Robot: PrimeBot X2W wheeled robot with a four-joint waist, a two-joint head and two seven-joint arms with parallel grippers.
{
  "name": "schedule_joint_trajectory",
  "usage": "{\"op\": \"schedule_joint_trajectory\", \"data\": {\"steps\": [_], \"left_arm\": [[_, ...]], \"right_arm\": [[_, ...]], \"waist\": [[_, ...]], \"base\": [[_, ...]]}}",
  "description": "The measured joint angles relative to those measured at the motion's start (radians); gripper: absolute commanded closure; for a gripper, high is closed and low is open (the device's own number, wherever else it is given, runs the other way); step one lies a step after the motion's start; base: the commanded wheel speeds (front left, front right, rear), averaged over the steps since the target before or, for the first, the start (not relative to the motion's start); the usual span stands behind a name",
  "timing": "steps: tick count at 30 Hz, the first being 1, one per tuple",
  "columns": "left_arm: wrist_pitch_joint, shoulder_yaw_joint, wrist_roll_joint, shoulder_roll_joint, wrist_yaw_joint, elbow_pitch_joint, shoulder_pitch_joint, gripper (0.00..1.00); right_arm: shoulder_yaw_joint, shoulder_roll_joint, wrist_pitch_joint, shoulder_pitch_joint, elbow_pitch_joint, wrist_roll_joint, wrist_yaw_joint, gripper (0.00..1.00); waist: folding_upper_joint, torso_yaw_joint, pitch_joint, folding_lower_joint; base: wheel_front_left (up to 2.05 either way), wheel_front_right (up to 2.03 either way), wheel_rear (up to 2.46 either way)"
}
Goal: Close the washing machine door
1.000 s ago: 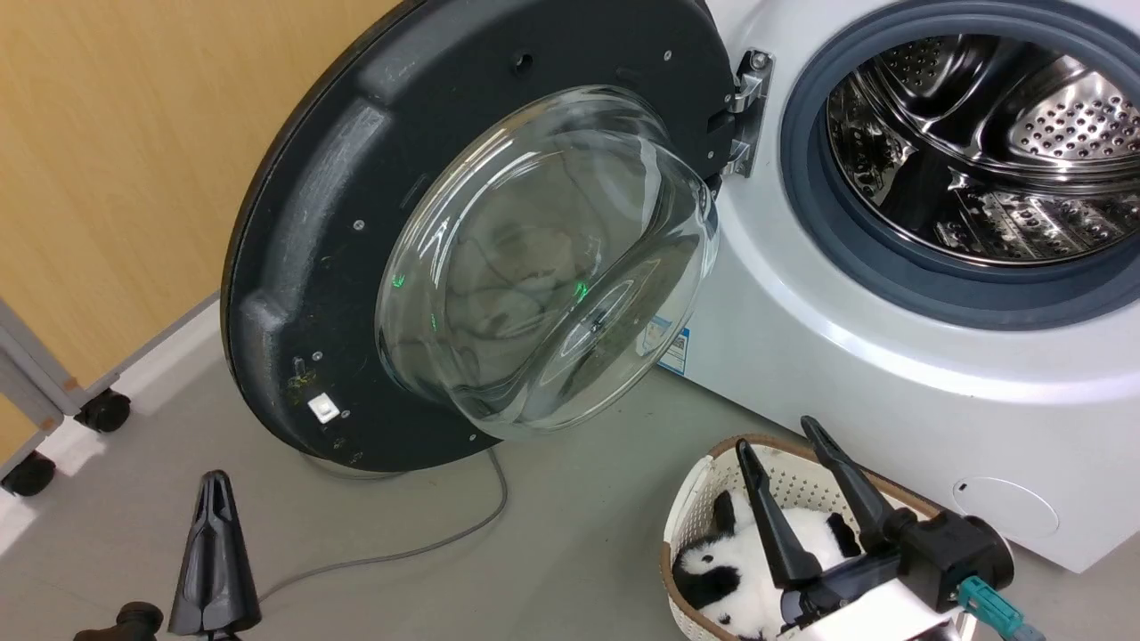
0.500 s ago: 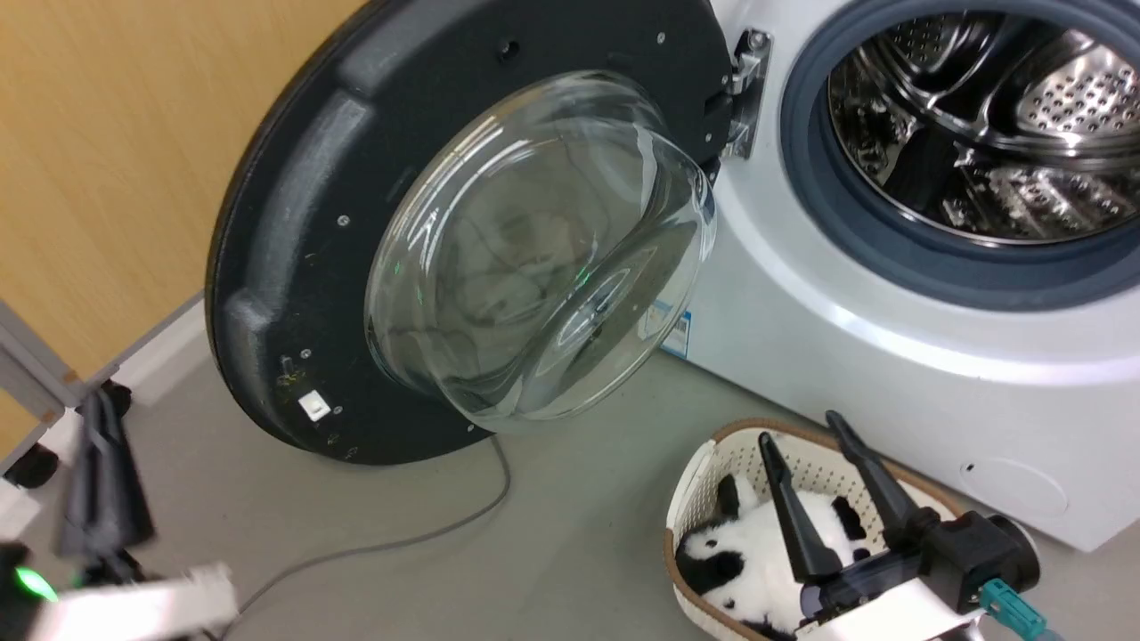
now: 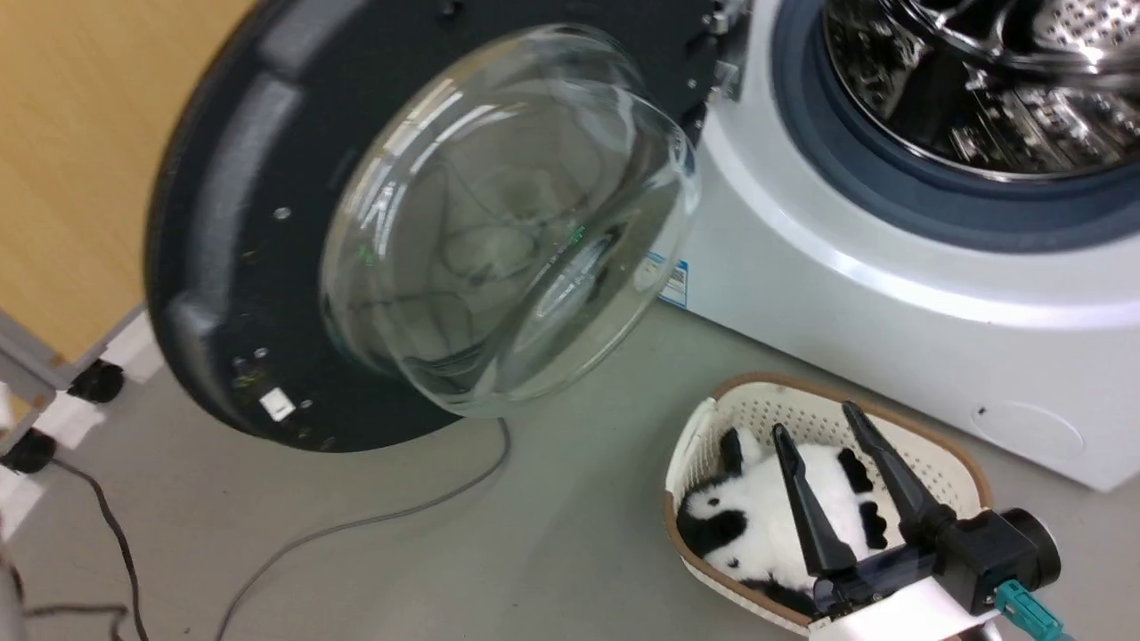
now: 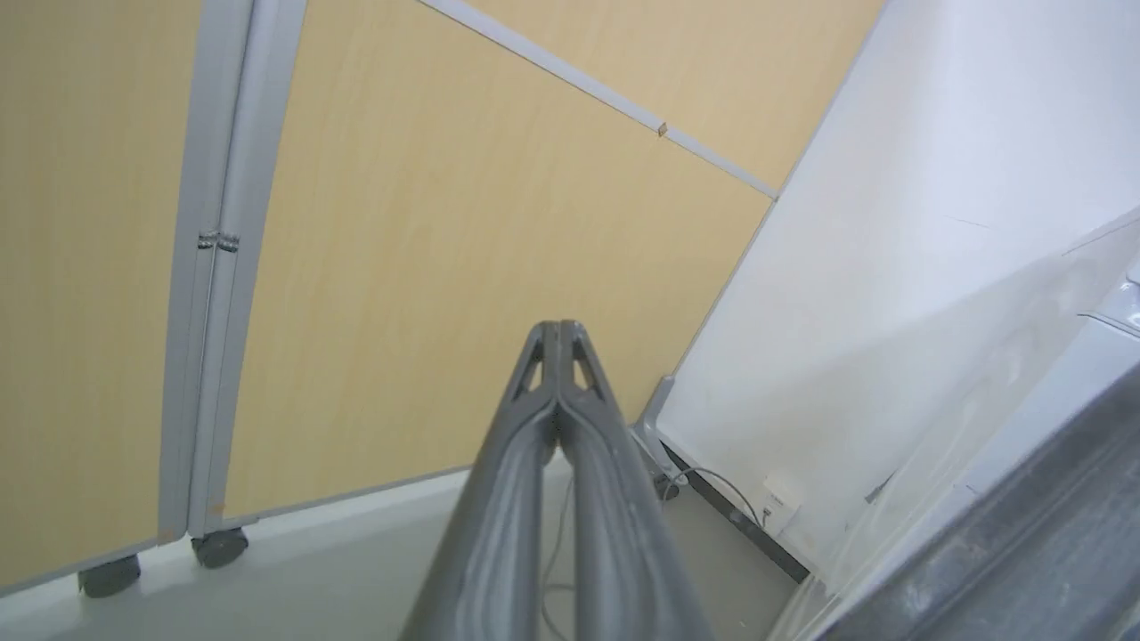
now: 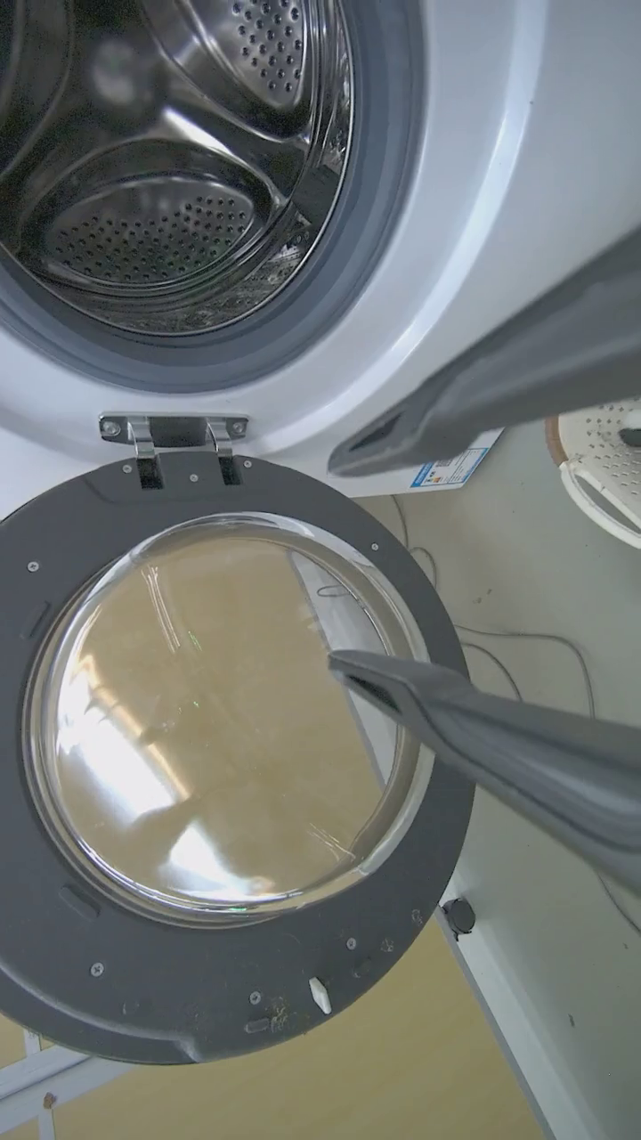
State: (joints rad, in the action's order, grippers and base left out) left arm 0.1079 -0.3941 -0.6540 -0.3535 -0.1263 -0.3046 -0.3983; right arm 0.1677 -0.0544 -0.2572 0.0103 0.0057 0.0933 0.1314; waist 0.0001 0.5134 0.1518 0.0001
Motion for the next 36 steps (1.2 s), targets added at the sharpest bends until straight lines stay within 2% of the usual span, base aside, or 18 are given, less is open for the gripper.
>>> {"op": "schedule_joint_trajectory", "data": {"steps": [8, 12, 13, 16, 23, 24, 26, 33, 34, 36], "left_arm": [[-0.269, -0.122, -0.359, -0.057, 0.001, -0.339, -0.172, 1.00], [-0.424, -0.162, -0.478, -0.059, 0.010, -0.470, -0.221, 1.00], [-0.495, -0.167, -0.522, -0.050, 0.010, -0.513, -0.235, 1.00], [-0.580, -0.168, -0.573, -0.023, 0.010, -0.544, -0.255, 1.00], [-0.774, -0.160, -0.674, 0.025, 0.007, -0.503, -0.260, 1.00], [-0.774, -0.160, -0.674, 0.025, 0.007, -0.503, -0.260, 1.00], [-0.852, -0.150, -0.704, 0.035, 0.001, -0.456, -0.251, 1.00], [-0.964, -0.132, -0.740, 0.060, 0.000, -0.340, -0.170, 1.00], [-1.045, -0.110, -0.760, 0.093, 0.011, -0.255, -0.108, 1.00], [-1.076, -0.094, -0.761, 0.113, 0.019, -0.200, -0.074, 1.00]], "right_arm": [[0.004, -0.012, 0.000, 0.019, -0.008, -0.006, 0.000, 0.00], [0.006, -0.019, 0.000, 0.021, -0.008, -0.006, 0.000, 0.00], [0.007, -0.021, 0.000, 0.021, -0.006, -0.006, 0.000, 0.00], [0.015, -0.022, 0.000, 0.021, 0.000, -0.006, 0.000, 0.00], [0.014, -0.016, 0.000, 0.021, 0.017, 0.024, 0.000, 0.00], [0.014, -0.016, 0.000, 0.021, 0.017, 0.024, 0.000, 0.00], [0.012, -0.015, 0.000, 0.022, 0.020, 0.030, 0.000, 0.00], [-0.006, -0.010, 0.000, 0.021, 0.021, 0.040, 0.000, 0.00], [-0.019, -0.004, 0.000, 0.019, 0.019, 0.048, 0.000, 0.00], [-0.028, -0.002, 0.000, 0.018, 0.015, 0.049, 0.000, 0.00]], "waist": [[-0.0001, -0.037, 0.040, 0.0000], [0.0000, -0.047, 0.050, 0.0000], [0.0000, -0.048, 0.051, 0.0000], [-0.0001, -0.046, 0.047, 0.0000], [0.0000, -0.044, 0.029, 0.0000], [0.0000, -0.044, 0.029, 0.0000], [0.0000, -0.048, 0.019, 0.0000], [0.0000, -0.060, -0.012, 0.0000], [-0.0001, -0.074, -0.038, 0.0000], [0.0000, -0.084, -0.049, -0.0001]], "base": [[0.00, 0.00, 0.00], [0.00, 0.00, 0.00], [0.00, 0.00, 0.00], [0.00, 0.00, 0.00], [0.00, 0.00, 0.00], [0.00, 0.00, 0.00], [0.00, 0.00, 0.00], [0.00, 0.00, 0.00], [0.00, 0.00, 0.00], [0.00, 0.00, 0.00]]}}
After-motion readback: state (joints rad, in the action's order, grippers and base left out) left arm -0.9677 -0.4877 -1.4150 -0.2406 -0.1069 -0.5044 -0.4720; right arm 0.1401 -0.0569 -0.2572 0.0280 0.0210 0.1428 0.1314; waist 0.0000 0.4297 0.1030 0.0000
